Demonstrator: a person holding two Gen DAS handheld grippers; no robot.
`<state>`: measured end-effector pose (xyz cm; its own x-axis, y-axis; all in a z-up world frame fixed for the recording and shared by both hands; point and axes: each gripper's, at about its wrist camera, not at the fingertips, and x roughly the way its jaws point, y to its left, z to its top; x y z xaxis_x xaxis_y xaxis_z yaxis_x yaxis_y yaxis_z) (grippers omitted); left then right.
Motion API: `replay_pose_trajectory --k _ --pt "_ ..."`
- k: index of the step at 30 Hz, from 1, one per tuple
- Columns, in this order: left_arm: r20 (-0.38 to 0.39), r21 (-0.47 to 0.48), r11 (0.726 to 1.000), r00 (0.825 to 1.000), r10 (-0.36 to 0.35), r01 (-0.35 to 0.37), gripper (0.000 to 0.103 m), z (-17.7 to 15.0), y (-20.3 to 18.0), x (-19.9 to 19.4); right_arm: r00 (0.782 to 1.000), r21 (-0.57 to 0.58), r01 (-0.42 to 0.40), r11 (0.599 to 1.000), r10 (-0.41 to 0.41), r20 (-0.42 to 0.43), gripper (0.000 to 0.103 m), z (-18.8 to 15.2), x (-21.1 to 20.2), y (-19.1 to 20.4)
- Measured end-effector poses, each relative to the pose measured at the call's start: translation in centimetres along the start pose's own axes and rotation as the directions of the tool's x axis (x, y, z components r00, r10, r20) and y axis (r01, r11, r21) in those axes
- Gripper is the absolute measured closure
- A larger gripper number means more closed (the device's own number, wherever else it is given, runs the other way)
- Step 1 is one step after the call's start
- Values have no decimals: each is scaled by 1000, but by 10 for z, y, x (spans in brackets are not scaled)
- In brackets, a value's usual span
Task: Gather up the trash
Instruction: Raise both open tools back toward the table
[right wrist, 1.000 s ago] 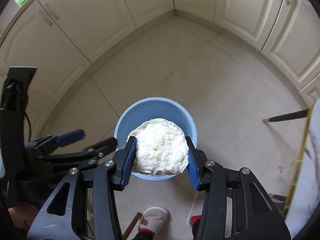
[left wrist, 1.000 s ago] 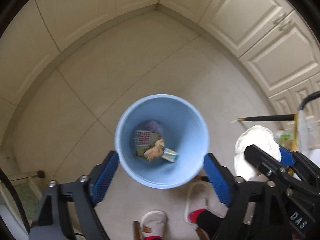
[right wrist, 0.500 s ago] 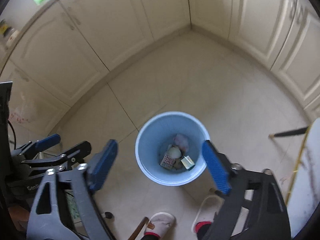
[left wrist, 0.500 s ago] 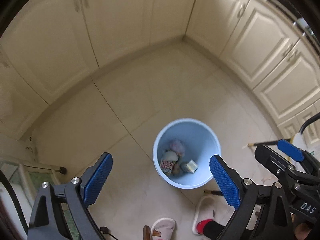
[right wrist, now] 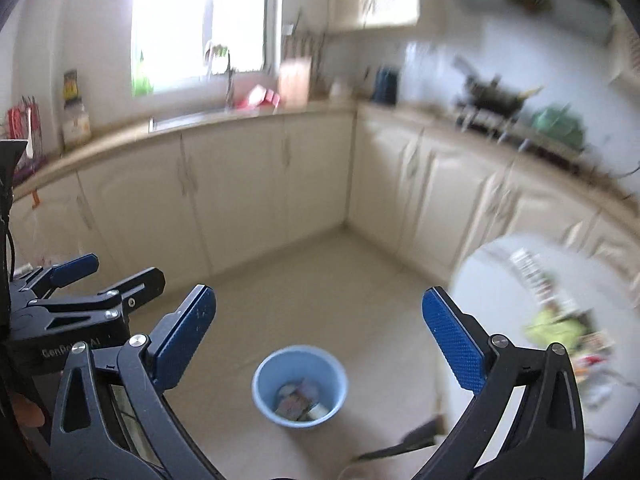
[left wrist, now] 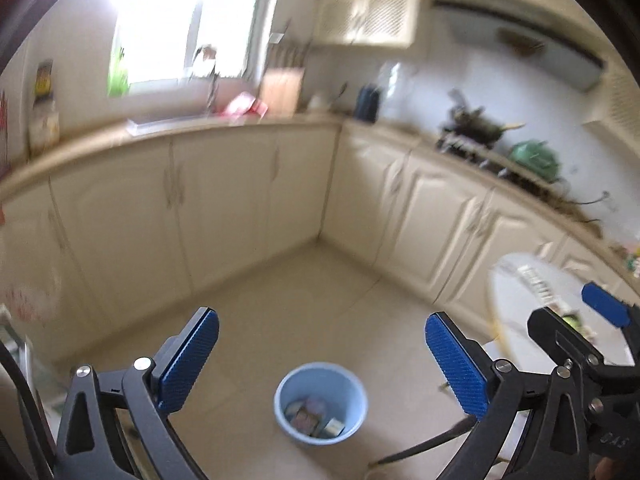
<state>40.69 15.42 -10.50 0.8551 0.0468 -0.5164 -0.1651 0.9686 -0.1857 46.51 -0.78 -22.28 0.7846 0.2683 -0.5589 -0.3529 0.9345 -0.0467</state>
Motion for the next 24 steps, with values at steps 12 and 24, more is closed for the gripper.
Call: replay_pose_trajectory --k 12,24 --pt "311 152 988 949 -56 9 1 -104 -83 -182 937 54 214 975 -221 271 0 14 -206 -29" --pt "497 201 979 865 -73 -33 1 -277 -102 -275 888 118 260 958 -285 360 0 1 -313 -37"
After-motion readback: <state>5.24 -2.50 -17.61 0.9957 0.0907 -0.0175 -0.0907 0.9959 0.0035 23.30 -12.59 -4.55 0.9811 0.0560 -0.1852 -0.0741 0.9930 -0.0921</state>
